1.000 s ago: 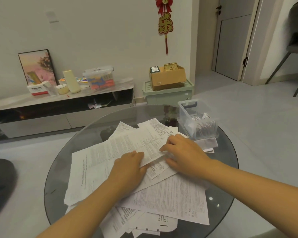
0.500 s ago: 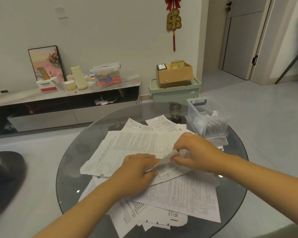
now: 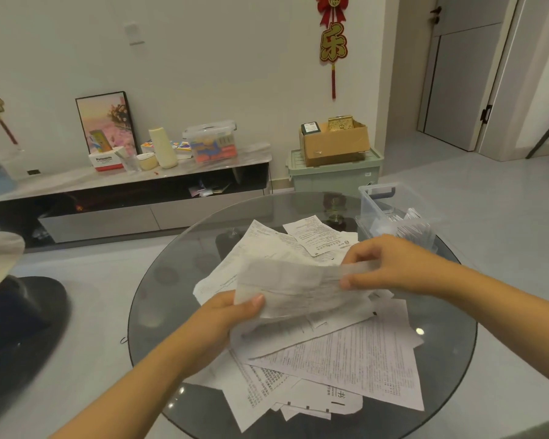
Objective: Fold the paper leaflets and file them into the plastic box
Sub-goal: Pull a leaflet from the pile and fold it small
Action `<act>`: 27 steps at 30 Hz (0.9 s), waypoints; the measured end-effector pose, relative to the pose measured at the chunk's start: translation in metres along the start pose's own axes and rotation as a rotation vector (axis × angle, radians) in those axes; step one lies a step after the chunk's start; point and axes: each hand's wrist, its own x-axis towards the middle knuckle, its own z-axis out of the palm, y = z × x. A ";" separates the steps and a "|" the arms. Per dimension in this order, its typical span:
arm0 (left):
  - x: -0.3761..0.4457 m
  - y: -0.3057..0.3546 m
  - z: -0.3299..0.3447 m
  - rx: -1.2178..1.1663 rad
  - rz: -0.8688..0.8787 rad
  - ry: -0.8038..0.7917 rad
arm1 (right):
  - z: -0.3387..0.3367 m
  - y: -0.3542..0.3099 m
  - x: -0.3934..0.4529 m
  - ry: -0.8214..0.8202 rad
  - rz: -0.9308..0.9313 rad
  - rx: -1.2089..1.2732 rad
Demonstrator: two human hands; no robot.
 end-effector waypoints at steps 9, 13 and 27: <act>-0.003 -0.001 -0.001 -0.368 -0.049 0.207 | 0.014 0.005 0.019 -0.083 0.194 0.533; -0.002 0.002 0.000 -0.397 -0.037 0.256 | 0.018 -0.005 0.025 -0.070 0.128 0.497; -0.003 0.005 -0.006 -0.385 -0.047 0.329 | 0.023 0.005 0.038 0.079 0.050 0.330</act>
